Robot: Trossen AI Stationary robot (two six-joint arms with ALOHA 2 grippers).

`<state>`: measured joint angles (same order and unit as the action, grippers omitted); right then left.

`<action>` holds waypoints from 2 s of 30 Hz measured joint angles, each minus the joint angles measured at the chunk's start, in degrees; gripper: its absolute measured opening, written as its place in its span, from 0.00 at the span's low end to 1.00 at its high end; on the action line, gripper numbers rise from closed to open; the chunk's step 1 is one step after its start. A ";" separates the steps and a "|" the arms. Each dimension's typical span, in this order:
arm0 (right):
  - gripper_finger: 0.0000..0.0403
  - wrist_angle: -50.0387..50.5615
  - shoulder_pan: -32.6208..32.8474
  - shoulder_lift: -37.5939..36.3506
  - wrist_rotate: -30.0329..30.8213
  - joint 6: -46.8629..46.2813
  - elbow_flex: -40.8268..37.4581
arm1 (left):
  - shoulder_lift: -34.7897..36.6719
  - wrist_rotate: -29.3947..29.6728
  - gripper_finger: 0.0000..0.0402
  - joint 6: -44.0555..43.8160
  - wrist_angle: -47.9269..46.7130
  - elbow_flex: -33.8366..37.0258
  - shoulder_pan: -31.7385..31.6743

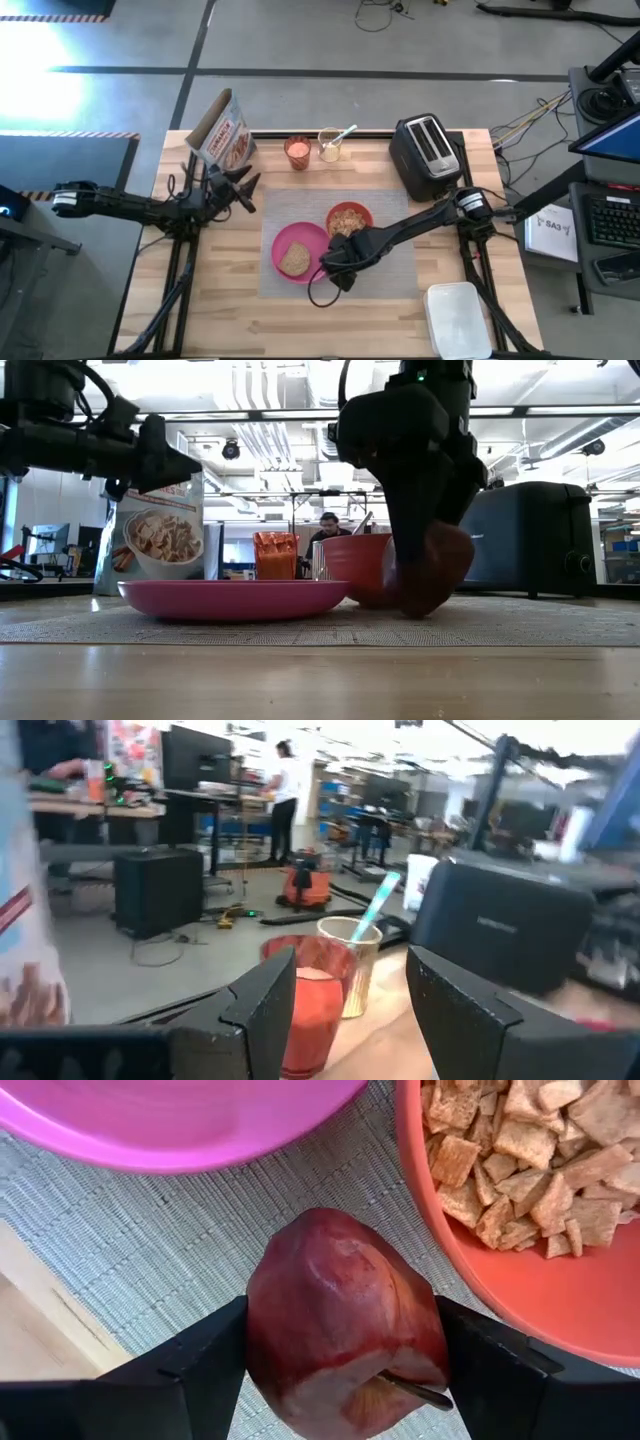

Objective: Arrange a breakfast setting
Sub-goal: Put the apple on the gray table mat to the bottom of the orange bowl, then put the brown cup on the gray table mat to the top of the pink plate

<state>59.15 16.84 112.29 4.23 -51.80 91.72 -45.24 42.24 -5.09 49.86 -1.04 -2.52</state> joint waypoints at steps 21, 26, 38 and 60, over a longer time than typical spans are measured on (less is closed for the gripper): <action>0.81 1.82 0.04 0.44 -9.27 3.94 1.54 | 3.05 0.74 0.44 -2.94 1.23 0.02 0.00; 0.81 2.09 -0.26 0.44 -9.27 8.08 3.18 | 3.24 0.72 0.44 -2.94 1.19 0.04 0.00; 0.81 13.78 0.44 0.33 2.41 12.42 18.11 | 2.47 0.72 0.44 -2.92 1.14 0.07 0.00; 0.81 13.62 2.80 0.33 12.39 18.41 22.25 | -2.21 0.30 0.44 -0.16 2.84 -8.06 0.09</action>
<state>72.77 19.64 112.62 16.62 -33.39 113.97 -47.45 42.54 -5.26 52.70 -9.10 -2.44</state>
